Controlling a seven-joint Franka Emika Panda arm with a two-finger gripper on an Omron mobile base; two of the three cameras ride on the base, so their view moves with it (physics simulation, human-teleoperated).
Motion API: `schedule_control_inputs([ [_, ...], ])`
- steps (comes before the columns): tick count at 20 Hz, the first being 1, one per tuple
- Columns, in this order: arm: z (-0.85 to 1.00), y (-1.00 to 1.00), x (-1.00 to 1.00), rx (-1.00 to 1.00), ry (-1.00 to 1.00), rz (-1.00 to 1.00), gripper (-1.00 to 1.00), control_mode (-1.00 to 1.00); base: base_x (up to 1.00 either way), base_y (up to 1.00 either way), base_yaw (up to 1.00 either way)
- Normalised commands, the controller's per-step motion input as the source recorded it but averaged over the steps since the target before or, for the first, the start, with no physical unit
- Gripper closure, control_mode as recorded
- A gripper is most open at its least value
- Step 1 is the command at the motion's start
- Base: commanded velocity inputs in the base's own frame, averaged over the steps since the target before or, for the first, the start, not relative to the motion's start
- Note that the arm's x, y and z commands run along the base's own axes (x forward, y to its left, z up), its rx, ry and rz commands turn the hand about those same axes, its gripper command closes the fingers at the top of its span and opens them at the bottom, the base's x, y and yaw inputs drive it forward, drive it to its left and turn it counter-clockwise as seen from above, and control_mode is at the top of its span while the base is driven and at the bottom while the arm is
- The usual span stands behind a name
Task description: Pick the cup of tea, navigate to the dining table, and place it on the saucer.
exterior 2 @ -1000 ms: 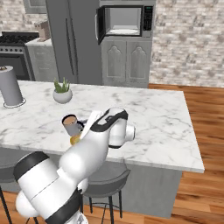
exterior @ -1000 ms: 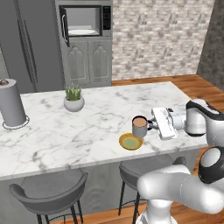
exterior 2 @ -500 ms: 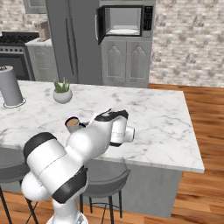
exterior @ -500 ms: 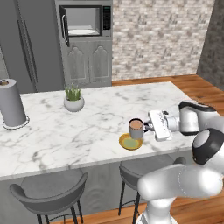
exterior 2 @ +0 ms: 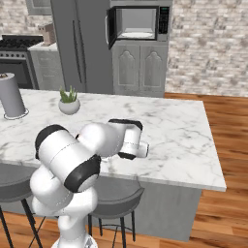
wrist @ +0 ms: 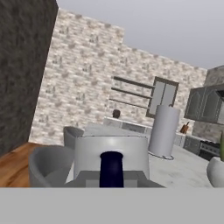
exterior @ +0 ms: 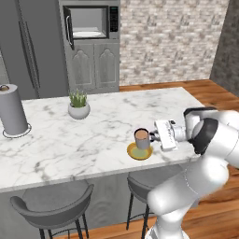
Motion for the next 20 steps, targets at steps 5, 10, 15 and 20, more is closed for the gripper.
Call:
schedule_control_inputs([
  [5, -0.25, 0.0, 0.19, 0.0, 0.0, 0.0, 1.0, -1.0, 0.0, 0.0, 0.0],
  [10, -0.22, 0.0, 0.19, 0.0, 0.0, 0.0, 1.0, -1.0, 0.0, 0.0, 0.0],
  [15, -0.2, 0.0, 0.21, 0.0, 0.01, 0.0, 1.0, -1.0, 0.0, 0.0, 0.0],
  [20, -0.22, 0.01, 0.21, 0.0, 0.01, 0.0, 1.0, -1.0, 0.0, 0.0, 0.0],
])
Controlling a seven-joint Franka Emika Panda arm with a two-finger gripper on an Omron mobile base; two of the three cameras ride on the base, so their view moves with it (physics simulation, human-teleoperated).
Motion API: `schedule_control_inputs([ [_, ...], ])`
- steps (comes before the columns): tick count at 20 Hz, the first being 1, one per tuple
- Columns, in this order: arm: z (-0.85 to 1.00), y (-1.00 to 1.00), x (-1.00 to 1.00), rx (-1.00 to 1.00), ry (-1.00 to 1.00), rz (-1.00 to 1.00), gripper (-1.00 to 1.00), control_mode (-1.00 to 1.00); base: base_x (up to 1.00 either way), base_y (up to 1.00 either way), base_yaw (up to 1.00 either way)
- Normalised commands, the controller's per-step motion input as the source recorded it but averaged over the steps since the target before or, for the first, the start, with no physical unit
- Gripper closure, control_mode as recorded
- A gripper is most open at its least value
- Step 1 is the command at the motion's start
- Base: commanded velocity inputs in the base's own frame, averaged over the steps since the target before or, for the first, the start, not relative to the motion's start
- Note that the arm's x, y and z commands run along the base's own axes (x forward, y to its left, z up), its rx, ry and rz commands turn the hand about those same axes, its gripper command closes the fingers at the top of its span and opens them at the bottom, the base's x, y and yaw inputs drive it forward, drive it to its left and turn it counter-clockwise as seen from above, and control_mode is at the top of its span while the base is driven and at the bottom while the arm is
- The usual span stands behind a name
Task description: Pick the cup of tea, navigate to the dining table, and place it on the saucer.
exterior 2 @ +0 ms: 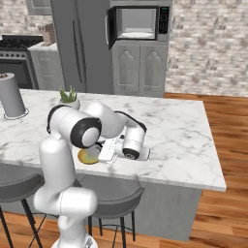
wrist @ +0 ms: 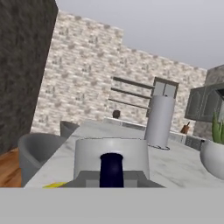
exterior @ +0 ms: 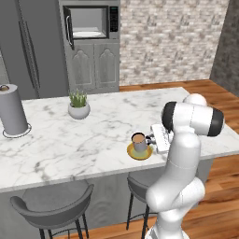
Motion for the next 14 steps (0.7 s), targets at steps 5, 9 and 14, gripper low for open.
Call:
schedule_control_inputs([
  [5, -0.25, 0.07, 0.21, 0.0, 0.01, 0.01, 1.0, -1.0, 0.0, 0.0, 0.0],
  [9, -0.23, 0.18, 0.2, 0.0, 0.01, 0.02, 1.0, -1.0, 0.0, 0.0, 0.0],
  [14, -0.1, 0.13, 0.02, 0.0, 0.0, 0.06, 1.0, -1.0, 0.0, 0.0, 0.0],
])
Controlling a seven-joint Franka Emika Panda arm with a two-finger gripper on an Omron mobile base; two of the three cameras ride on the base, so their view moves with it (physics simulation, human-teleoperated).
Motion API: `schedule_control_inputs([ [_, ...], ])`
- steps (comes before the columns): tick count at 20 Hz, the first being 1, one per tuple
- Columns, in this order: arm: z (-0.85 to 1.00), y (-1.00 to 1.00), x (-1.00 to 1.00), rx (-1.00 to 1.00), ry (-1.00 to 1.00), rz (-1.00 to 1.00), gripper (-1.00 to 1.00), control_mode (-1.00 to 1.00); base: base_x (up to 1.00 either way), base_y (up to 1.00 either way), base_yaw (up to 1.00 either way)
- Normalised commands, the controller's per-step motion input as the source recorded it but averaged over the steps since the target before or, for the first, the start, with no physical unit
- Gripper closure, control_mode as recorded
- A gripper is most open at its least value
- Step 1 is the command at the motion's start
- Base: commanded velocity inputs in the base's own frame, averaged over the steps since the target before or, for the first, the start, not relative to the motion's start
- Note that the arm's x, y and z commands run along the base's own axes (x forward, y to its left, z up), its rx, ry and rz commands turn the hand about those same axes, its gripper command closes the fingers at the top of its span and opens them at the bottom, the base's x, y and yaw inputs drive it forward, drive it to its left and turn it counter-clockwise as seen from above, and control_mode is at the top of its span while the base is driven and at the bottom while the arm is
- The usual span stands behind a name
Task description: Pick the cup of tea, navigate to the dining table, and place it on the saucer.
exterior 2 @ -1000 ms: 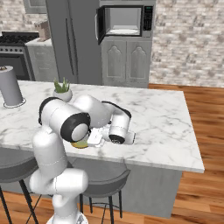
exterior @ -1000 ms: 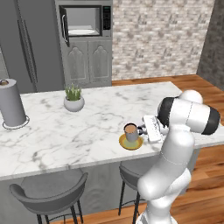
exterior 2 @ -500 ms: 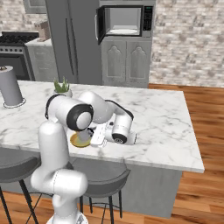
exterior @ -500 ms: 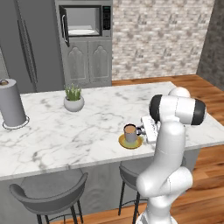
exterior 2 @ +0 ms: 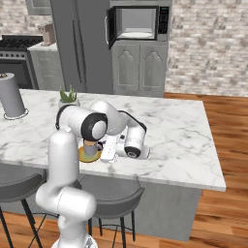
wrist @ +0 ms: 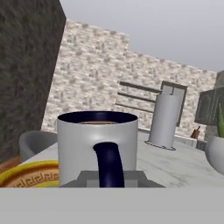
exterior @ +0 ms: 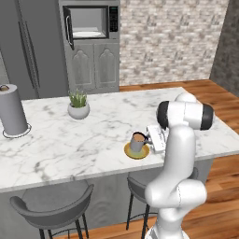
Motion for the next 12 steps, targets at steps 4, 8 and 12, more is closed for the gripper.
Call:
schedule_control_inputs([
  [4, 0.0, 0.07, 0.0, 0.0, 0.0, 0.03, 1.0, -1.0, 0.0, 0.0, 0.0],
  [8, 0.01, 0.0, 0.0, 0.0, 0.05, 0.0, 1.0, -1.0, 0.0, 0.0, 0.0],
  [12, 0.0, 0.0, 0.0, 0.0, 0.1, 0.0, 1.0, -1.0, 0.0, 0.0, 0.0],
])
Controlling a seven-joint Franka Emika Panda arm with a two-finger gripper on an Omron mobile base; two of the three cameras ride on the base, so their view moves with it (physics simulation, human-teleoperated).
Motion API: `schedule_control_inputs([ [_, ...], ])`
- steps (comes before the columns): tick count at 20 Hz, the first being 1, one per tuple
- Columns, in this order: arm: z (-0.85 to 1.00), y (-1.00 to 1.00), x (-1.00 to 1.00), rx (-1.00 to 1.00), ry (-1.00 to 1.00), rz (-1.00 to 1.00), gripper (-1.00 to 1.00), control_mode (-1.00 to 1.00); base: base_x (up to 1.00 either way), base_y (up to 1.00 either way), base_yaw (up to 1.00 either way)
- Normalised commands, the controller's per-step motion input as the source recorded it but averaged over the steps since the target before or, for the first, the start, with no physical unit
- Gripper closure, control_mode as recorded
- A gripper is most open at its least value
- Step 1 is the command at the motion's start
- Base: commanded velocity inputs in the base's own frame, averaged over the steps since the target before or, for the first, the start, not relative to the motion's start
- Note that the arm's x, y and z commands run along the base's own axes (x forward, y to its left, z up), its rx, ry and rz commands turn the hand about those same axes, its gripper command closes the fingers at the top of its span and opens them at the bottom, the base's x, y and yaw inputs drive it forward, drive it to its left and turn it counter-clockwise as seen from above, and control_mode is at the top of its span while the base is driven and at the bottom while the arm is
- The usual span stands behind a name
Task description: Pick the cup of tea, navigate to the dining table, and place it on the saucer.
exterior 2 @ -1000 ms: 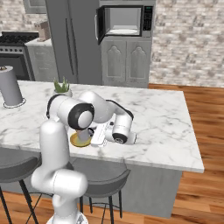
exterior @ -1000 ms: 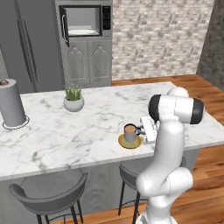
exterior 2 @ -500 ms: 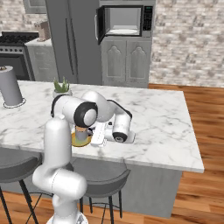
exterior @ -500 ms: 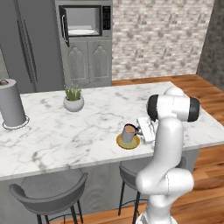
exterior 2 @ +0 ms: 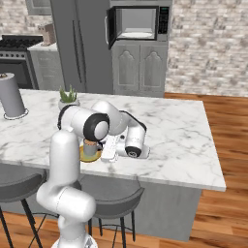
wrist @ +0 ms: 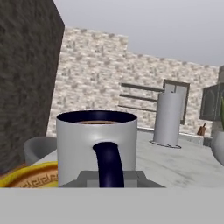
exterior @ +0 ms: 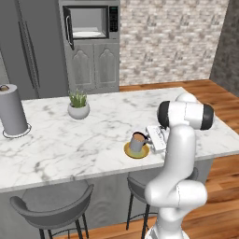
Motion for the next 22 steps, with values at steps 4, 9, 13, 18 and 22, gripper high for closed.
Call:
schedule_control_inputs([
  [4, 0.0, 0.0, -0.05, 0.0, 0.08, 0.0, 1.0, -1.0, 0.0, 0.0, 0.0],
  [9, 0.0, 0.0, -0.06, 0.0, 0.05, 0.0, 1.0, -1.0, 0.0, 0.0, 0.0],
  [13, -0.04, 0.0, -0.07, -0.01, 0.01, 0.0, 1.0, -1.0, 0.0, 0.0, 0.0],
  [18, -0.01, 0.0, -0.12, 0.0, 0.0, 0.0, 1.0, -1.0, 0.0, 0.0, 0.0],
  [22, -0.02, 0.0, -0.09, 0.0, 0.0, 0.0, -1.0, -1.0, 0.0, 0.0, 0.0],
])
